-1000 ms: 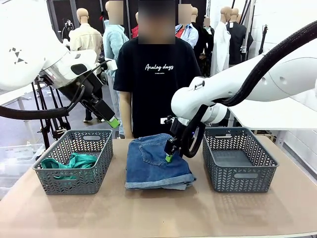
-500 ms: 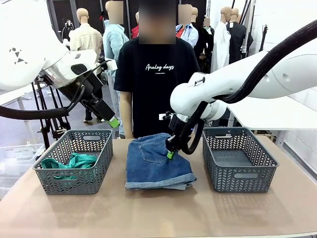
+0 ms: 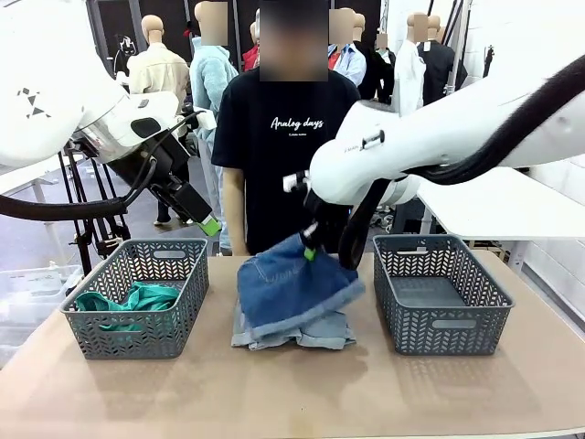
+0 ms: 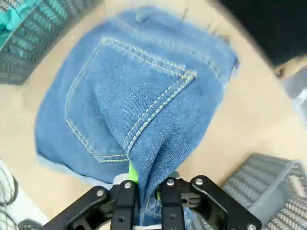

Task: Sort the tops and bottoms.
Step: Lift clothes from the center of the table with your right hand.

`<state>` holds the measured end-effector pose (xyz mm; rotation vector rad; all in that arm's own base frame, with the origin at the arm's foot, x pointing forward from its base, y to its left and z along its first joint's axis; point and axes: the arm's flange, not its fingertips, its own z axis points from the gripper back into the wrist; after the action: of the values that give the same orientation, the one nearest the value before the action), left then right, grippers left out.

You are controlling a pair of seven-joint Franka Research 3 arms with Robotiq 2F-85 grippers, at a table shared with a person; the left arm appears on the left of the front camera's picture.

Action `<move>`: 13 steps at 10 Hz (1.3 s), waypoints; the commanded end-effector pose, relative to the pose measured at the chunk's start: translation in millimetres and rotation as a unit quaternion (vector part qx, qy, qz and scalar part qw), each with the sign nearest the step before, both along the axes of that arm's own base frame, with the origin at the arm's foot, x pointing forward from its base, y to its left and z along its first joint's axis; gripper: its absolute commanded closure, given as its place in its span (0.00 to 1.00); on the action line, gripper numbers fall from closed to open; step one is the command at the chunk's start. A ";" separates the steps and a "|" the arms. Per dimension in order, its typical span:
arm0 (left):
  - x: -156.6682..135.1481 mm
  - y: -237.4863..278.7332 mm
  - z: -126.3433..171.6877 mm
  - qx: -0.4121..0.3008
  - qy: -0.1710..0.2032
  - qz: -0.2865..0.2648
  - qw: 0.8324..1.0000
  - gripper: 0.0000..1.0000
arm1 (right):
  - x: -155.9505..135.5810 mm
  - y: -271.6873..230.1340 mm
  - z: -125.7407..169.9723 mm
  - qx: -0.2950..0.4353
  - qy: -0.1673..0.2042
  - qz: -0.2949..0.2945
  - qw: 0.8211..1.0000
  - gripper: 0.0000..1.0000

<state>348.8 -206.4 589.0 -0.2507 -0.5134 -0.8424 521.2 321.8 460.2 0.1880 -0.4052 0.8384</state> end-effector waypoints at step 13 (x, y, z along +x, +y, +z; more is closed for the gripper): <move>-1.1 0.1 0.5 -0.003 0.002 0.000 1.000 0.09 | -121.5 -39.4 167.0 0.027 -0.224 -0.060 0.972 1.00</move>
<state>348.6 -206.3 589.3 -0.2509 -0.5141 -0.8425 399.9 280.3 621.8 0.0222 -0.8409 0.7457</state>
